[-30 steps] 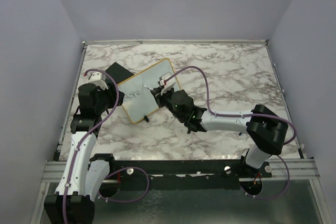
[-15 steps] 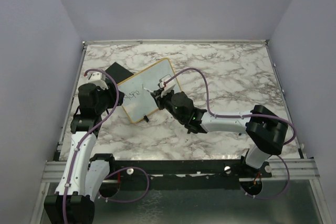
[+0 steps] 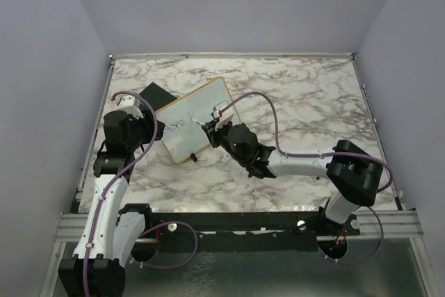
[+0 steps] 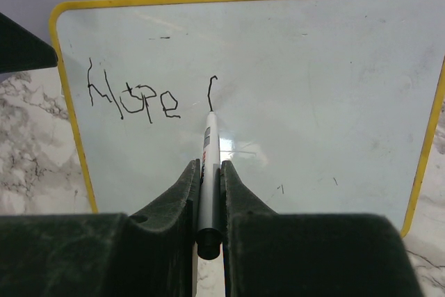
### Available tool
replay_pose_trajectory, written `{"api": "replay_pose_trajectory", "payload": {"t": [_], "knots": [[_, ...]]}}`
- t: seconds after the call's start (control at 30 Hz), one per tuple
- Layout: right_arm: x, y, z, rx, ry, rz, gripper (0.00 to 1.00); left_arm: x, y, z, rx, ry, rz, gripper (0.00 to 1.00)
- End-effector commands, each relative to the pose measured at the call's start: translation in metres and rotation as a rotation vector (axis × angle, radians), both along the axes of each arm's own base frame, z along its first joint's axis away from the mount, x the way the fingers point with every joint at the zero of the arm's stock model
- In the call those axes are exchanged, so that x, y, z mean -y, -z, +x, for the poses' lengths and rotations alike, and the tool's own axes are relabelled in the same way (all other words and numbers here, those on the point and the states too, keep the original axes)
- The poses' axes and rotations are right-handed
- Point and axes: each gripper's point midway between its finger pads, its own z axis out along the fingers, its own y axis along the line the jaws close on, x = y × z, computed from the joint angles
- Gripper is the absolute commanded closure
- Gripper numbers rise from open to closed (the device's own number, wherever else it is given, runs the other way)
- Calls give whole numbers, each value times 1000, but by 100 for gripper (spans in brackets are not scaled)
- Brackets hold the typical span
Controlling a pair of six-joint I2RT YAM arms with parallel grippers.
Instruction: Write a sentence on the whiteboard
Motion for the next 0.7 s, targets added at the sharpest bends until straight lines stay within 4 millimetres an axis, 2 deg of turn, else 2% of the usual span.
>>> {"api": "replay_pose_trajectory", "payload": {"t": [0.0,0.67], "knots": [[9,9,-4,-27,8,-19,100,4,-4,0,27,20,-6,51],[11,12,-13,-32,12,-34,100,5,-5,-1,32,21,-8,50]]}}
